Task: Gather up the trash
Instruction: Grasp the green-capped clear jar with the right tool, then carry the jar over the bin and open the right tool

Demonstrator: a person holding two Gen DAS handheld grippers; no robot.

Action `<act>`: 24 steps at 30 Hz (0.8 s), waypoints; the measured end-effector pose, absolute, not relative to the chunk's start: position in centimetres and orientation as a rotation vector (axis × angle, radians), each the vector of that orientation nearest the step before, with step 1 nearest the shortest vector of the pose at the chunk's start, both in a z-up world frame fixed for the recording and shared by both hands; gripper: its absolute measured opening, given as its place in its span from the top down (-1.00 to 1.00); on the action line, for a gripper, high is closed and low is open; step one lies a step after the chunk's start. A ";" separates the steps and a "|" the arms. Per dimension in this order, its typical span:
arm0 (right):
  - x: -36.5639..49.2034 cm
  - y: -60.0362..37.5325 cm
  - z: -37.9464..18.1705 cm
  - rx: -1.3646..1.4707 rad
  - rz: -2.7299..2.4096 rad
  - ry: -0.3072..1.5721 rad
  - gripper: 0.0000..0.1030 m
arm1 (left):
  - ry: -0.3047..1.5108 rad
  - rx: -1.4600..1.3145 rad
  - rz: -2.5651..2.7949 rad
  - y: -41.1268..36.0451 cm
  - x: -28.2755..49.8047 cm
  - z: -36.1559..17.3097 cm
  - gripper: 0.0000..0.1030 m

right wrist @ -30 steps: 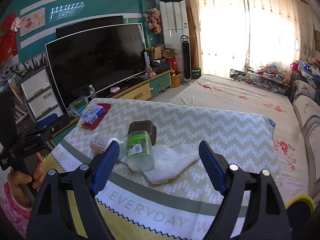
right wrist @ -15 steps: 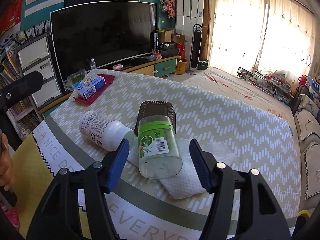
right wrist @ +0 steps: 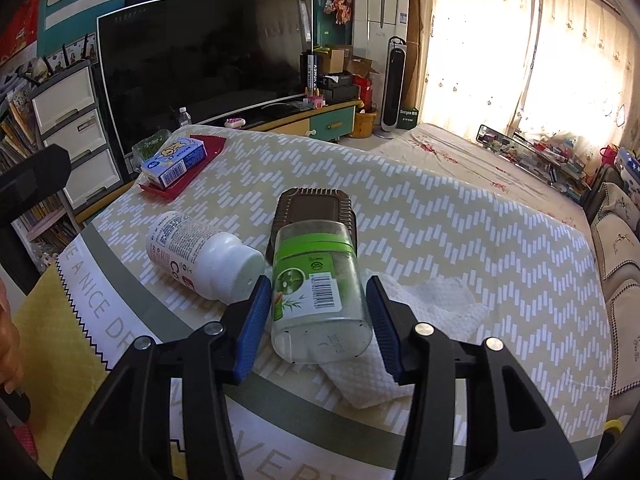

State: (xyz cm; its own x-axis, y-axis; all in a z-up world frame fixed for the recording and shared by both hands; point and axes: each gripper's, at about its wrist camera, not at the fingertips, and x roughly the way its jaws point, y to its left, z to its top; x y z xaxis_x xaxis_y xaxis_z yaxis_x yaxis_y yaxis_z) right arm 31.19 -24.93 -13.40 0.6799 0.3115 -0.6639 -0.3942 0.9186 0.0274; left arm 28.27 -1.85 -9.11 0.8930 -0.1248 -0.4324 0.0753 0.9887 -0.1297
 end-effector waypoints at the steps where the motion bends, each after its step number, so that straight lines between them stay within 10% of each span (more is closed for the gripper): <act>1: 31.2 -25.2 -13.3 -0.109 0.399 0.726 0.09 | 0.456 -0.112 -0.103 -1.8 28.3 -9.1 -0.90; 24: 17.3 -48.2 -9.5 0.102 -0.005 0.616 0.09 | 0.499 -0.041 -0.126 -3.9 28.9 -10.2 -0.90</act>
State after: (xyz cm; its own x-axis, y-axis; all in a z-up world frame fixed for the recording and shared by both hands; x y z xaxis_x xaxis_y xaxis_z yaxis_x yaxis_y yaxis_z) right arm 17.33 -48.21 -9.49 0.8162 0.0257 -0.5772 0.0350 0.9950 0.0939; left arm 28.94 -3.86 -10.19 0.8706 -0.1307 -0.4744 0.1109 0.9914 -0.0696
